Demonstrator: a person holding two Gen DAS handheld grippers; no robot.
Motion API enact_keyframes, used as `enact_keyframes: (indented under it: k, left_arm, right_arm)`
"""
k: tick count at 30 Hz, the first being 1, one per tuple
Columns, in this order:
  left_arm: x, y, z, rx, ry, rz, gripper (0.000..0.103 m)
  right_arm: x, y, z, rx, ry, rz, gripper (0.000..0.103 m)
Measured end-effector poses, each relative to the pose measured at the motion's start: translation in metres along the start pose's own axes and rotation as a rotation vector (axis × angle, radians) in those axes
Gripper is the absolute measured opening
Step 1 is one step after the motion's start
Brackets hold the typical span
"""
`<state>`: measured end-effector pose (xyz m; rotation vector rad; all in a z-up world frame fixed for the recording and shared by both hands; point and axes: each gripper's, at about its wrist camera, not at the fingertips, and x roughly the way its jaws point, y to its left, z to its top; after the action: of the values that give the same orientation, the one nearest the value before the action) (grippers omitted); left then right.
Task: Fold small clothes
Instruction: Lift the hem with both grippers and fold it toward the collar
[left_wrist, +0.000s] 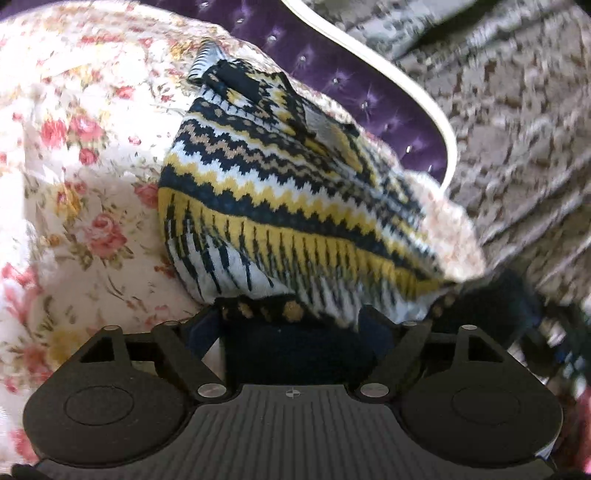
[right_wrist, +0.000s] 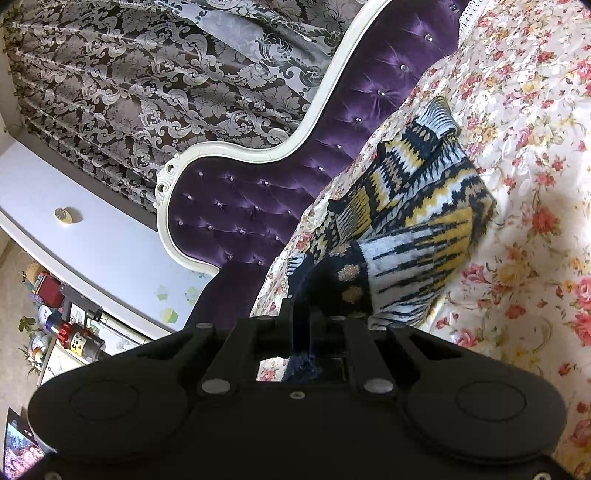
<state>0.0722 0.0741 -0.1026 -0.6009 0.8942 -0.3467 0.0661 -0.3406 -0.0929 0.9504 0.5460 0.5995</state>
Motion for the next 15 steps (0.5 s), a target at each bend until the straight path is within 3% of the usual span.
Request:
enact_keyframes:
  k: [1, 2, 4, 8, 15]
  left_arm:
    - [0.000, 0.004, 0.000, -0.043, 0.001, -0.012, 0.021]
    - [-0.001, 0.008, 0.000, -0.086, 0.006, -0.022, 0.014]
    - [-0.003, 0.013, 0.001, -0.127, 0.010, -0.044, 0.014]
    - [-0.022, 0.003, 0.014, -0.100, -0.032, -0.081, 0.014]
    - [-0.046, -0.023, 0.076, -0.042, -0.132, -0.174, 0.014]
  right_arm:
    - [-0.001, -0.001, 0.000, -0.001, 0.001, -0.001, 0.017]
    - [-0.001, 0.000, 0.000, -0.002, 0.001, -0.003, 0.017]
    - [-0.002, 0.000, 0.000, -0.005, 0.002, -0.006, 0.017]
    - [-0.004, 0.006, 0.007, -0.034, -0.001, -0.007, 0.017]
    - [0.007, 0.026, 0.045, -0.092, -0.042, 0.050, 0.017]
